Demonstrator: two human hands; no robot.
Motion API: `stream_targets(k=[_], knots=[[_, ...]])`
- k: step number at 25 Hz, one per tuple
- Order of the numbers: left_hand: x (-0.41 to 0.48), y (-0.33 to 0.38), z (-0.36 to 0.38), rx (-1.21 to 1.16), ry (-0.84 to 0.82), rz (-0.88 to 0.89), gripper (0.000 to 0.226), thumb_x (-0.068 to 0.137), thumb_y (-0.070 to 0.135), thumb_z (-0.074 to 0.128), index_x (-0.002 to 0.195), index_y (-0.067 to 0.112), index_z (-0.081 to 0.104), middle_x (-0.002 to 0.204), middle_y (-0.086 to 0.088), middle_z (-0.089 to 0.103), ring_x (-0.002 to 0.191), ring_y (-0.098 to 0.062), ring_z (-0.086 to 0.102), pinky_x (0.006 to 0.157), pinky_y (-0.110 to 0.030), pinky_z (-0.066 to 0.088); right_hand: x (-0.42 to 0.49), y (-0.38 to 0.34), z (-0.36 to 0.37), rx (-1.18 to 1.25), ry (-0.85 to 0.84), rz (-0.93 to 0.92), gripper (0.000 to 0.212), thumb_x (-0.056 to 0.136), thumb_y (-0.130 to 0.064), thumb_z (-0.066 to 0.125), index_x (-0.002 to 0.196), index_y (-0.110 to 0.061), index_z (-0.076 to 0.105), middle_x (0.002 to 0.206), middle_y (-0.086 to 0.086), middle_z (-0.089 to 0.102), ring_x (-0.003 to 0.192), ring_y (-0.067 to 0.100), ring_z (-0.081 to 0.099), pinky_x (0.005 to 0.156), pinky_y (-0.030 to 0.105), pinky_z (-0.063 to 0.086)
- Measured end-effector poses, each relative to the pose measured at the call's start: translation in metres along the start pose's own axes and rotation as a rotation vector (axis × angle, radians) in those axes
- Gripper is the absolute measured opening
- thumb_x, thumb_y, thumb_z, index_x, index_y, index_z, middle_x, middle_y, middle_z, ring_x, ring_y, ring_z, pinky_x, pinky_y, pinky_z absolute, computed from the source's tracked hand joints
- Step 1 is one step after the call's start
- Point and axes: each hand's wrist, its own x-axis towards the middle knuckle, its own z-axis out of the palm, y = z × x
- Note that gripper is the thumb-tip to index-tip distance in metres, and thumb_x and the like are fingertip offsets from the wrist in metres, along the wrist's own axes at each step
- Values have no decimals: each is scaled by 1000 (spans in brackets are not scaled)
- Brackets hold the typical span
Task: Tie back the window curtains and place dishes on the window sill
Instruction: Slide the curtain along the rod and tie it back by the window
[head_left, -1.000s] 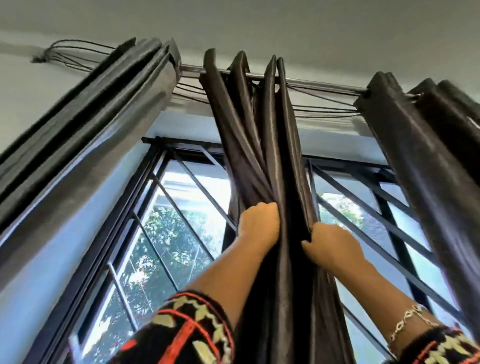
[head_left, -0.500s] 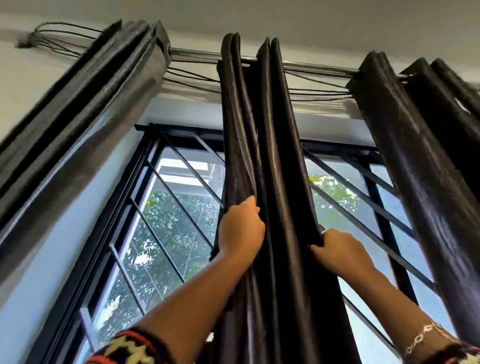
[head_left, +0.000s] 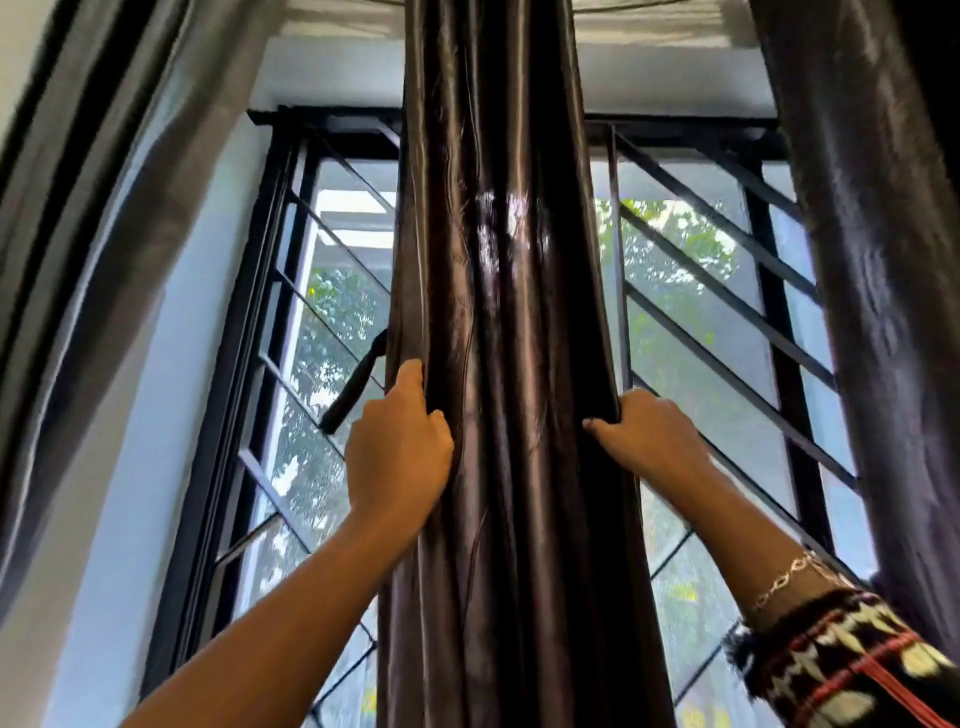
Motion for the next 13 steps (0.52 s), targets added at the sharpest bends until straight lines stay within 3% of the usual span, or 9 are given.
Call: stream_targets(k=[5,8,10,12,13], knots=[[-52,-10,6,46,-68,-127,44,88,13,49,131,16,39,100,-18,65,92,-39,59,79,-43,47,-44,9,15,10,-51,12,33,87,-37,56,99,-7,62,96,18,65,92,34,60,68,30,40],[-84,-13,13,122,-29,-111,57,90,14,47,143,21,26,99,-13,66,77,-28,58,63,-30,40,-65,12,21,30,-80,10,32,88,-36,55,98,-6,61,88,14,63,87,33,60,68,31,45],[-104,-10,16,77,13,-75,61,89,15,49,145,19,23,104,-12,66,74,-24,59,59,-24,36,-78,13,24,38,-100,15,31,89,-37,53,95,-7,61,79,9,57,85,32,61,65,30,43],[-119,-7,18,-30,16,-59,60,90,20,50,144,13,25,125,-16,58,102,-30,62,75,-31,46,-89,14,30,37,-120,16,30,90,-37,52,91,-8,60,73,5,52,83,32,61,62,29,40],[-125,-7,21,-62,26,-39,61,91,25,48,144,10,24,138,-16,47,121,-31,52,90,-35,46,-94,14,33,40,-129,18,29,91,-36,51,89,-8,59,70,4,51,84,32,61,62,29,39]])
